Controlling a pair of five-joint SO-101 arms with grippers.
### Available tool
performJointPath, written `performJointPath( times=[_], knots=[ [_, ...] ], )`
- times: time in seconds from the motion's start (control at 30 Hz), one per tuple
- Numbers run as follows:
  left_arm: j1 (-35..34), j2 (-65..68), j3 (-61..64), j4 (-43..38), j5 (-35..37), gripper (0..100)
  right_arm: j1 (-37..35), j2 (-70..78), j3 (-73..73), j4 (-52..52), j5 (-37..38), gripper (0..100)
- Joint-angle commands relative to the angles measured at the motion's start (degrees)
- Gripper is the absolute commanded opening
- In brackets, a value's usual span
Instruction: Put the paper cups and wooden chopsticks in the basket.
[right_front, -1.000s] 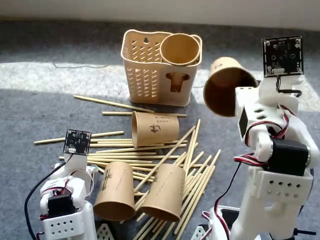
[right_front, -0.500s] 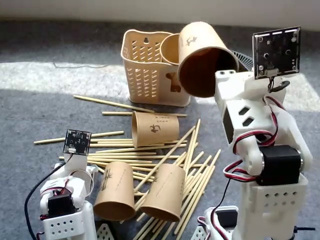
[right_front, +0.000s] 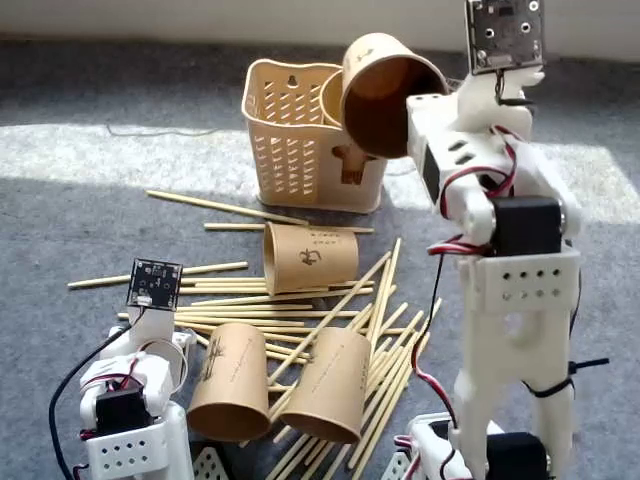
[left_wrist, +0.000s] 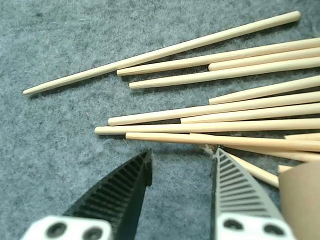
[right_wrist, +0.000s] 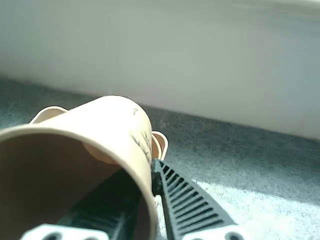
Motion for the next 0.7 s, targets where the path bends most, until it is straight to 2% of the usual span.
performJointPath(
  times=[0.0, 0.3, 0.57, 0.67],
  knots=[
    [-0.7, -0.4, 1.1, -0.8, -0.4, 19, -0.8, 3.7, -4.1, -1.5, -0.6, 0.6],
    [-0.7, -0.4, 1.1, -0.8, -0.4, 19, -0.8, 10.3, -5.3, -1.5, -0.6, 0.6],
    [-0.7, -0.4, 1.1, -0.8, -0.4, 19, -0.8, 10.4, -4.9, -1.5, -0.3, 1.0],
    [-0.7, -0.4, 1.1, -0.8, -0.4, 19, -0.8, 10.4, -4.9, -1.5, -0.3, 4.3]
  ],
)
